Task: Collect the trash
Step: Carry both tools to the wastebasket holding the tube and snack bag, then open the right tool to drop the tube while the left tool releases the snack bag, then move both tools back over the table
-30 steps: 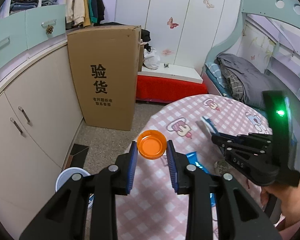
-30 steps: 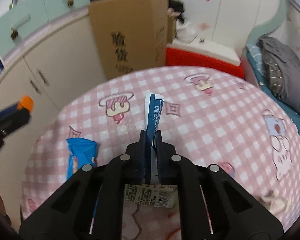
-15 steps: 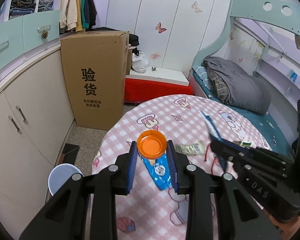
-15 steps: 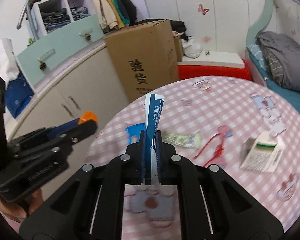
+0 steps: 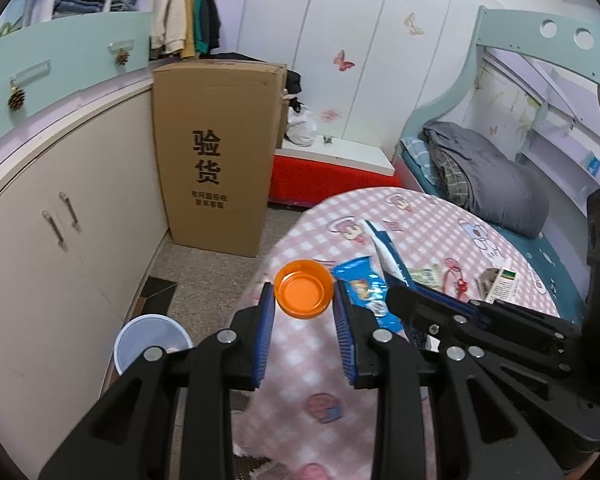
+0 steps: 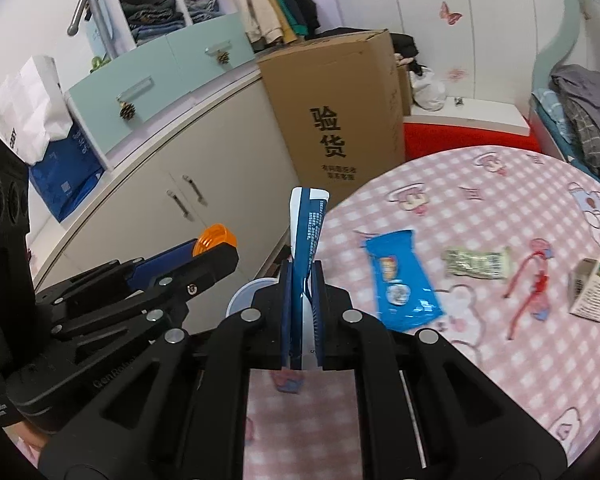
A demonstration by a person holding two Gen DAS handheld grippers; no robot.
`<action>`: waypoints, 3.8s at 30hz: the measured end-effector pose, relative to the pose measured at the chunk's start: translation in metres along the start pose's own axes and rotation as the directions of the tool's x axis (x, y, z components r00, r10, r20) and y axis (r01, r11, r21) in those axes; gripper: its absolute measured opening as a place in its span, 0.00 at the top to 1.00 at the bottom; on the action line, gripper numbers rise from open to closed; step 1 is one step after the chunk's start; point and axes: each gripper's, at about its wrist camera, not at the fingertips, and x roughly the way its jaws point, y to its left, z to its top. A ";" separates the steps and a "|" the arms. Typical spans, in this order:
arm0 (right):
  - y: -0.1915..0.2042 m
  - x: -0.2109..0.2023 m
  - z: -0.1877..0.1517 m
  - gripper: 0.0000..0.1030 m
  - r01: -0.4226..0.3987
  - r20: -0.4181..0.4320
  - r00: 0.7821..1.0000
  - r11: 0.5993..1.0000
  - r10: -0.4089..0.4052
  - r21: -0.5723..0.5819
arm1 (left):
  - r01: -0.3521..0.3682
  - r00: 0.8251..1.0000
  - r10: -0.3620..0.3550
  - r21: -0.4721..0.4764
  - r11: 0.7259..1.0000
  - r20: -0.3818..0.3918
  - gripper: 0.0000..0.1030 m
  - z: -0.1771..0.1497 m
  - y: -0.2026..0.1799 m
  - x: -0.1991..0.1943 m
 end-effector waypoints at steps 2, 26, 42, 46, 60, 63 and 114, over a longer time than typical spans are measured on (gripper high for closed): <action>0.011 0.009 0.001 0.91 -0.004 -0.010 1.000 1.000 0.003 -0.011 | -0.006 1.000 0.007 -0.016 1.000 0.003 0.72 0.000 0.013 -0.001; 0.146 0.219 0.015 0.89 -0.177 -0.229 0.961 0.980 0.154 -0.086 | -0.229 0.973 0.214 -0.308 0.923 -0.081 0.72 -0.024 0.270 0.033; 0.149 0.251 0.001 0.42 -0.105 -0.222 0.971 0.992 0.087 -0.069 | -0.301 0.952 0.258 -0.355 0.885 -0.163 0.72 -0.042 0.328 0.062; 0.143 0.241 0.003 0.40 -0.102 -0.205 0.975 0.993 0.087 -0.064 | -0.290 0.955 0.249 -0.346 0.892 -0.160 0.72 -0.039 0.320 0.065; 0.132 0.215 0.008 0.34 -0.060 -0.123 0.991 0.995 0.050 -0.081 | -0.301 0.952 0.270 -0.301 0.905 -0.141 0.72 -0.029 0.294 0.065; 0.129 0.209 0.010 0.33 -0.051 -0.097 0.994 0.995 0.043 -0.082 | -0.304 0.952 0.273 -0.294 0.906 -0.140 0.72 -0.026 0.289 0.066; -0.142 -0.041 -0.010 0.27 0.229 0.099 0.960 0.940 -0.261 0.255 | -0.045 0.988 0.038 -0.040 0.998 -0.147 0.16 0.008 -0.029 0.072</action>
